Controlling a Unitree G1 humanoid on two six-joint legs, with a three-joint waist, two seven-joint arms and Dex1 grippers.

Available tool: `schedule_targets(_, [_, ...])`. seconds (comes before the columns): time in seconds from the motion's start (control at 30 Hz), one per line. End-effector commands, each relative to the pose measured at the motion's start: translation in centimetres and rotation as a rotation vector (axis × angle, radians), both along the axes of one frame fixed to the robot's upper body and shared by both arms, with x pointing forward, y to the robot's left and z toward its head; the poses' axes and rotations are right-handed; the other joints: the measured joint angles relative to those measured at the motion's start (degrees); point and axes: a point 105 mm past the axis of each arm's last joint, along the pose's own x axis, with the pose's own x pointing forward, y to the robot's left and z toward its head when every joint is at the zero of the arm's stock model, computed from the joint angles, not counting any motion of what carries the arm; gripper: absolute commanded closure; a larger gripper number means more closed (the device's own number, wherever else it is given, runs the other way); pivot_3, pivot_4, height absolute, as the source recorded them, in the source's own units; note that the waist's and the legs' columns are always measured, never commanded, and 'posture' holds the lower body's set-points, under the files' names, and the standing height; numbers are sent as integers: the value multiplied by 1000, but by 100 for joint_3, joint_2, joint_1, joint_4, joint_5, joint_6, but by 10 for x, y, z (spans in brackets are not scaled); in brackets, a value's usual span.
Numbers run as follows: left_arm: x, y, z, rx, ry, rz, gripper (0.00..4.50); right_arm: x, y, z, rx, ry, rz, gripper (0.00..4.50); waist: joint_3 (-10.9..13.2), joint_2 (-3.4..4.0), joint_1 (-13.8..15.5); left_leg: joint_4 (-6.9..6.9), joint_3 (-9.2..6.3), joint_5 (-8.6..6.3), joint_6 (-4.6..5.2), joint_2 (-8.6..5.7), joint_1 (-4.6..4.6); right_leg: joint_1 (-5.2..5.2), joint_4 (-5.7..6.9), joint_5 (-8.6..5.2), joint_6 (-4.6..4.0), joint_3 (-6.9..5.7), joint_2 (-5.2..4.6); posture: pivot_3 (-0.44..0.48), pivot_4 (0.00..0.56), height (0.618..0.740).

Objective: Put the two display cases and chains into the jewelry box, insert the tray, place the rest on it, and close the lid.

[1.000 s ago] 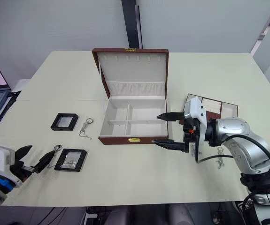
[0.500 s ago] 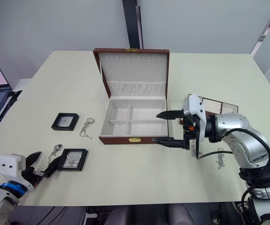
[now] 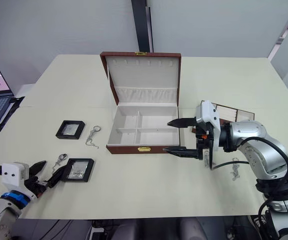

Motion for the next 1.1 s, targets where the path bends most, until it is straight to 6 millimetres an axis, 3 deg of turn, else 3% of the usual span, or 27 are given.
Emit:
schedule_targets(0.03, [-2, 5, -9, -4, 49, 27, 1502, -3, -2, 7, 1, -37, 7, 0, 0, 0, -1, 0, 0, 0, 0, 1, 1, 0, 0, 0, 0, 0, 0, 0, 150, 740])
schedule_targets(0.17, [0, 5, -9, -16, 51, 32, 2755, -3, -2, 7, 1, -38, 3, 0, 0, 0, -1, 0, 1, 0, 0, 0, 1, 0, 0, 0, 0, 1, 0, 0, 150, 740])
schedule_targets(0.4, [0, 5, -12, -27, 62, 43, 4453, -2, -2, 7, 1, -40, -3, 0, 0, 0, -1, 0, 1, 0, 0, 0, 1, 0, 0, 0, 0, 1, 0, 0, 150, 740])
schedule_targets(0.7, [-2, 11, 0, -24, 13, 76, 4484, 0, -2, 8, 9, -47, -4, 0, 0, 1, -2, -1, 1, 0, 0, 1, 1, 0, 0, 0, 0, 2, 0, 0, 150, 740])
schedule_targets(1.1, [10, -18, 68, -71, -148, 9, 4484, 3, -2, 29, 68, -80, -3, 0, 1, -2, 45, -1, -3, 0, 0, -1, -5, 0, -7, 0, 0, 0, -1, 0, 150, 740])
